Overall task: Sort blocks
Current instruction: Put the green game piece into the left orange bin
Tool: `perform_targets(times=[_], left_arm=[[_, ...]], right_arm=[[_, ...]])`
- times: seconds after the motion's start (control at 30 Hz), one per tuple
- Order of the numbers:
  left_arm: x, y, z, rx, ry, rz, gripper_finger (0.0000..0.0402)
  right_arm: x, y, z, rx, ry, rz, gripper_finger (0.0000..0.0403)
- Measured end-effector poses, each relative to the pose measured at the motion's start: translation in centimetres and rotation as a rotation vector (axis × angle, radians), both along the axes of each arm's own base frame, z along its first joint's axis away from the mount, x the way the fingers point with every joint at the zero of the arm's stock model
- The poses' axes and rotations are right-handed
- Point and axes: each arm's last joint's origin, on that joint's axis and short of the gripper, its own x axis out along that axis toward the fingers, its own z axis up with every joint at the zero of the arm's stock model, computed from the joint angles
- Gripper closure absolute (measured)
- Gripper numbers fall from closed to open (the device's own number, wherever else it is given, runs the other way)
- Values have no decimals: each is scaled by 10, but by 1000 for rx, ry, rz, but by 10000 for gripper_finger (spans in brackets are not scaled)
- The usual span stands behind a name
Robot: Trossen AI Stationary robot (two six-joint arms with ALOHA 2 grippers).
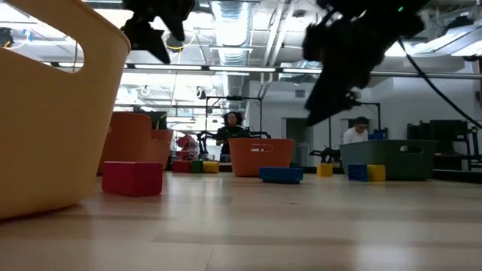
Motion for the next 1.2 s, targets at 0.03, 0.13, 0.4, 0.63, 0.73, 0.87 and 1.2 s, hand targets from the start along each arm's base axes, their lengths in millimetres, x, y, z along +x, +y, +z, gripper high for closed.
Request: perform_targets(times=[0.03, 0.13, 0.4, 0.63, 0.73, 0.87, 1.2], left_arm=[[0, 0, 2, 1, -3, -2, 176], [-2, -3, 5, -2, 8, -16, 176], [-5, -12, 3, 2, 35, -19, 176], [-7, -19, 2, -44, 58, -33, 176], [-8, -19, 2, -32, 65, -54, 176], [-8, -14, 2, -2, 72, -61, 176], [-7, 0, 2, 62, 69, -98, 176]], right_arm=[[4, -1, -6, -1, 8, -5, 138], [11, -6, -18, -6, 51, -21, 138], [32, -13, -28, -58, 104, 8, 137], [11, 6, -7, -68, 261, 117, 138], [-16, 36, 16, -89, 280, 253, 138], [-48, 71, 31, -36, 337, 291, 138], [-91, 138, 23, 71, 396, 250, 138]])
